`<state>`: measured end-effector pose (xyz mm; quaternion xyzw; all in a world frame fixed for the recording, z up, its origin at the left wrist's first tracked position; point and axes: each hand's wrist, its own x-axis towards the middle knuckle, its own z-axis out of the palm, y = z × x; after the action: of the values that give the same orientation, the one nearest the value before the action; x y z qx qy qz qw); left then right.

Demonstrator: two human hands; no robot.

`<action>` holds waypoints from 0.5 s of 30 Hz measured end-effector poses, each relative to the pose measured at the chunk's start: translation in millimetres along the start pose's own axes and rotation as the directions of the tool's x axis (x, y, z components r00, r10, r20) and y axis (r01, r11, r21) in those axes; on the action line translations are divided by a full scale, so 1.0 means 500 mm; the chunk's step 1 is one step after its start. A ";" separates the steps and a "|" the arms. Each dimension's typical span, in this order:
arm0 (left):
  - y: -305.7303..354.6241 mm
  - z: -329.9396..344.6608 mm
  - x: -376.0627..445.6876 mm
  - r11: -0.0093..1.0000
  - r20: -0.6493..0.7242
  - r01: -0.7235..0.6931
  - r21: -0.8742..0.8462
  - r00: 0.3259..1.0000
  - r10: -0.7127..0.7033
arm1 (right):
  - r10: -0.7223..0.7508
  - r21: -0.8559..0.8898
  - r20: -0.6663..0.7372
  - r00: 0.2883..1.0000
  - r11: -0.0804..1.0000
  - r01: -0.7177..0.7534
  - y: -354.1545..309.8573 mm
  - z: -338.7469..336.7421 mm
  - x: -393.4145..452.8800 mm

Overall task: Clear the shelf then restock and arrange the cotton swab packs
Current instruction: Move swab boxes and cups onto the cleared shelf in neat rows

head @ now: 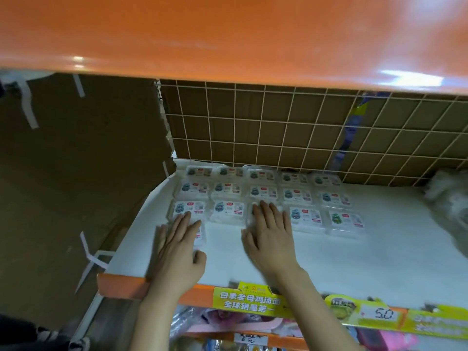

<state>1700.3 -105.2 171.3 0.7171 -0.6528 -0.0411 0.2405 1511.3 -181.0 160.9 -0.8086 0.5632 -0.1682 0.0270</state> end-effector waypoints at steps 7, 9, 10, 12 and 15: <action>0.004 -0.001 0.007 1.000 0.024 0.002 0.010 1.000 -0.002 | -0.033 0.022 0.017 0.999 0.999 0.033 0.002 -0.009 -0.001; 0.009 -0.004 0.008 1.000 0.011 0.024 0.019 1.000 -0.024 | -0.044 0.082 -0.002 0.999 0.996 0.044 0.003 -0.021 0.000; 0.011 -0.005 0.009 0.999 -0.001 0.032 0.033 0.999 -0.032 | -0.032 0.118 -0.014 0.999 0.992 0.033 0.004 -0.030 0.000; 0.018 -0.008 0.013 0.998 -0.044 0.043 0.050 0.998 -0.040 | -0.024 0.133 -0.054 0.998 0.991 0.031 0.009 -0.044 -0.001; 0.042 -0.007 0.018 0.999 -0.110 0.031 0.026 0.994 -0.028 | -0.044 0.116 -0.078 0.996 0.992 0.053 0.032 -0.062 -0.006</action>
<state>1683.7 -113.6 185.2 0.7311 -0.6286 0.0037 0.2652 1486.8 -179.7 185.7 -0.8122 0.5328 -0.2324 0.0495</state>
